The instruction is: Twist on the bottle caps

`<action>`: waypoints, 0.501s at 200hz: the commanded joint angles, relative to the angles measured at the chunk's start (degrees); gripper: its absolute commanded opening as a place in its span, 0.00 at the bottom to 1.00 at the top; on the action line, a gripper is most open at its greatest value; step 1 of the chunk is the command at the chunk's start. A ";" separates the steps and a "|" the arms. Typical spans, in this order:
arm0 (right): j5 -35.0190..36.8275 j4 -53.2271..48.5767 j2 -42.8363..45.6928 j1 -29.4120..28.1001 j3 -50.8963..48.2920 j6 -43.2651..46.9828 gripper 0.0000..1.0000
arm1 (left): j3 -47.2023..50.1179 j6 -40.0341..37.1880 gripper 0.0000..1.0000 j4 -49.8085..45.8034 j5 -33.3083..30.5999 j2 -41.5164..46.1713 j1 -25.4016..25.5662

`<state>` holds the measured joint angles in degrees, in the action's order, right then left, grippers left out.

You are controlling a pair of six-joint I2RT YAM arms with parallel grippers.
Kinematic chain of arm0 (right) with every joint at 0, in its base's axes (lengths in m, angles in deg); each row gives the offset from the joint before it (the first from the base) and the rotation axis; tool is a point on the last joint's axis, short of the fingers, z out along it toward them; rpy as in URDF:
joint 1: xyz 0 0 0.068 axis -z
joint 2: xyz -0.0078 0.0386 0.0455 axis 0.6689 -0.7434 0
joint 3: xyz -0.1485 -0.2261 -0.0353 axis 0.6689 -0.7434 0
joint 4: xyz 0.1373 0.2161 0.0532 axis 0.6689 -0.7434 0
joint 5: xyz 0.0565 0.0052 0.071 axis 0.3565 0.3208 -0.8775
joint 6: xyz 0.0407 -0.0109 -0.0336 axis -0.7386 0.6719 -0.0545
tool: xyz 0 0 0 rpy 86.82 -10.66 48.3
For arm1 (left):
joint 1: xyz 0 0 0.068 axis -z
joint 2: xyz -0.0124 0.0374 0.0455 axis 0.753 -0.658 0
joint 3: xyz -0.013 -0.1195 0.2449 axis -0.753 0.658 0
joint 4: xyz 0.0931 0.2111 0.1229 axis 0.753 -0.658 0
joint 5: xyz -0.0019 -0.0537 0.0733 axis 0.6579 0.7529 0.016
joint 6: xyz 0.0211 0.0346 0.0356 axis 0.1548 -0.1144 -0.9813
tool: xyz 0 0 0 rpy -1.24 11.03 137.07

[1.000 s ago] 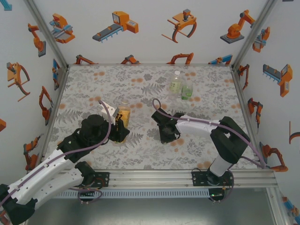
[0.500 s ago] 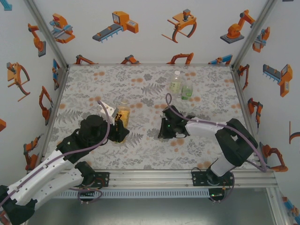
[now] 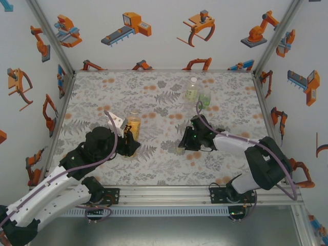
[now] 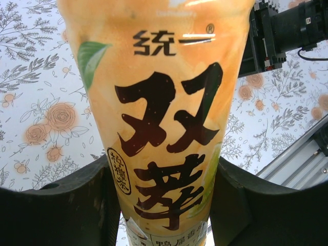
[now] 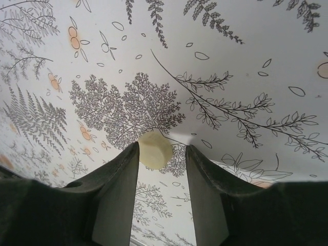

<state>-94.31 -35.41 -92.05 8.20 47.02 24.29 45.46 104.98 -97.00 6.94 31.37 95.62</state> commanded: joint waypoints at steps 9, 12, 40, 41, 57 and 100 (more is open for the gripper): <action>4.56 -8.39 -4.47 -2.25 3.73 2.90 0.44 | -1.26 0.97 0.06 0.26 -0.47 0.26 -0.44; 4.89 -8.93 -4.90 -2.53 4.33 2.98 0.44 | -1.27 1.00 0.06 0.23 -0.41 0.24 -0.44; 9.22 -16.41 -9.95 -5.57 11.81 4.84 0.46 | -1.18 0.94 0.06 0.07 -0.55 0.53 -0.44; 9.36 -16.70 -10.12 -5.67 12.08 4.96 0.46 | -1.18 0.94 0.06 0.05 -0.54 0.56 -0.44; 12.67 -21.79 -12.40 -7.78 16.50 6.65 0.47 | -1.18 0.76 0.06 -0.30 -0.97 1.00 -0.44; 16.98 -30.39 -15.24 -11.68 22.69 9.90 0.46 | -0.70 0.68 0.06 -0.40 -1.59 1.78 -0.53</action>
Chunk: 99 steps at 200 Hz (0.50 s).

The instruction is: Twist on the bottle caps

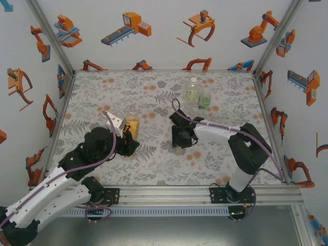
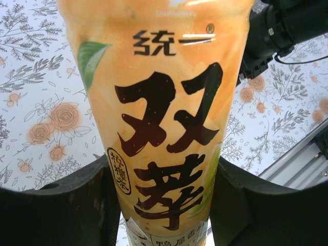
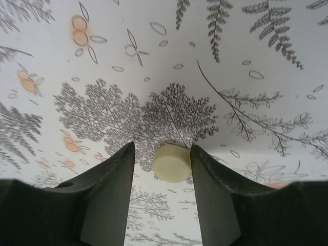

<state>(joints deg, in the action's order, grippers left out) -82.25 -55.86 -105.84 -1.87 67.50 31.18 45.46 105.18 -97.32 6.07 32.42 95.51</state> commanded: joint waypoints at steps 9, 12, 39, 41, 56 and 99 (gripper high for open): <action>5.23 -10.36 -1.64 -2.21 2.57 3.06 0.46 | -0.57 0.64 0.06 0.03 -0.70 0.73 -0.42; 5.26 -10.36 -1.75 -2.40 2.65 3.03 0.46 | -0.51 0.69 0.06 0.08 -0.68 0.73 -0.42; 4.35 -10.41 -2.63 -3.49 3.21 2.78 0.45 | -0.13 0.79 0.06 0.82 -0.88 0.58 -0.42; 4.38 -10.45 -2.72 -3.51 3.25 2.74 0.44 | -0.13 0.77 0.06 0.87 -0.89 0.59 -0.42; 4.89 -10.16 -3.12 -3.93 3.50 2.59 0.44 | -0.18 0.64 0.06 1.23 -0.98 0.24 -0.40; 6.05 -7.30 -3.31 -4.13 2.69 2.72 0.43 | -0.49 0.30 0.06 1.37 -0.63 -0.70 -0.51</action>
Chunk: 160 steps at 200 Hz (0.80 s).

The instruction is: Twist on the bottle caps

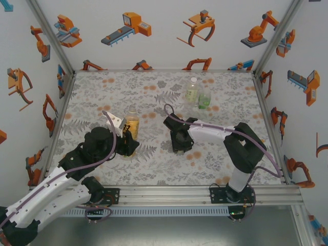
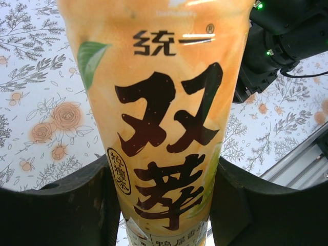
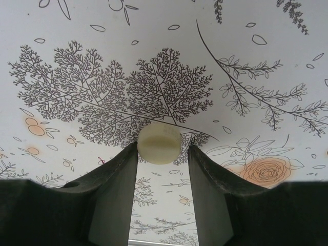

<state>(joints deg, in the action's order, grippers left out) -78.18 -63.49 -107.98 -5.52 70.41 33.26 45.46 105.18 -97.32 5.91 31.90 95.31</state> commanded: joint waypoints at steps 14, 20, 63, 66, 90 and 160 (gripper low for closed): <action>1.98 1.64 -1.07 -0.42 -0.91 0.52 0.43 | -0.56 0.21 0.06 1.32 -0.42 -0.21 -0.31; 2.06 1.95 -1.04 -0.46 -1.02 0.53 0.43 | -0.68 0.20 0.06 1.32 -0.41 -0.19 -0.27; 2.11 4.62 0.08 -0.39 -2.65 0.26 0.43 | -0.48 0.39 0.06 1.31 -0.42 -0.02 -0.34; 2.15 4.61 0.07 -0.44 -2.64 0.29 0.42 | -0.55 0.39 0.06 1.32 -0.43 -0.07 -0.39; 2.16 4.69 -0.05 -0.44 -2.58 0.29 0.41 | -0.81 0.30 0.06 1.40 -0.39 -0.39 -0.40; 1.77 3.58 0.12 -0.44 -2.62 0.47 0.32 | -1.00 0.17 0.06 1.49 0.03 -1.34 -0.40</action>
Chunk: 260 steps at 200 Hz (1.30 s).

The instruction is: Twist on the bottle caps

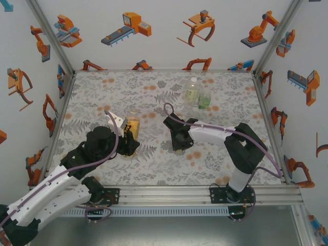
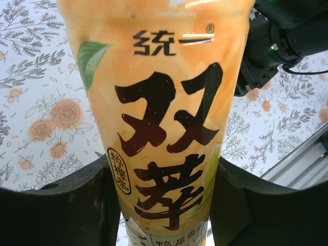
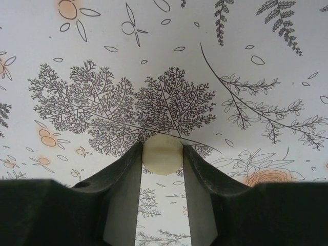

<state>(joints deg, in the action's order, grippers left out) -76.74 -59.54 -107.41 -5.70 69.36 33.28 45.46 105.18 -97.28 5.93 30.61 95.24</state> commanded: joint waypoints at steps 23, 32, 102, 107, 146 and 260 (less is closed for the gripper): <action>0.71 -1.40 1.59 -0.30 -1.30 0.88 0.26 | -1.17 -1.26 0.06 1.25 0.60 -0.31 -0.31; 0.97 -1.71 2.95 -0.22 -1.18 1.09 0.24 | -1.46 -3.22 0.06 1.07 1.53 -0.51 -0.35; -3.64 5.54 21.80 -0.23 -2.94 14.44 0.15 | -4.17 -23.28 0.06 -2.76 13.51 -0.88 -0.32; -4.12 6.53 23.63 -0.22 -3.33 15.72 0.14 | -4.27 -24.68 0.06 -2.96 14.77 -0.58 -0.28; -10.29 15.63 36.45 -0.28 -5.77 28.22 0.05 | -4.66 -40.41 0.02 -5.63 25.98 1.52 -0.16; -47.25 18.35 43.59 -3.26 2.44 56.37 0.00 | -12.30 -57.32 0.01 -20.86 26.70 -2.39 0.21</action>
<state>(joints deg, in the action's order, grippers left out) -114.09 -44.19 -65.23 -6.75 71.90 77.80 35.34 51.46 -114.37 32.60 28.95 95.31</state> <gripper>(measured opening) 0.342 0.547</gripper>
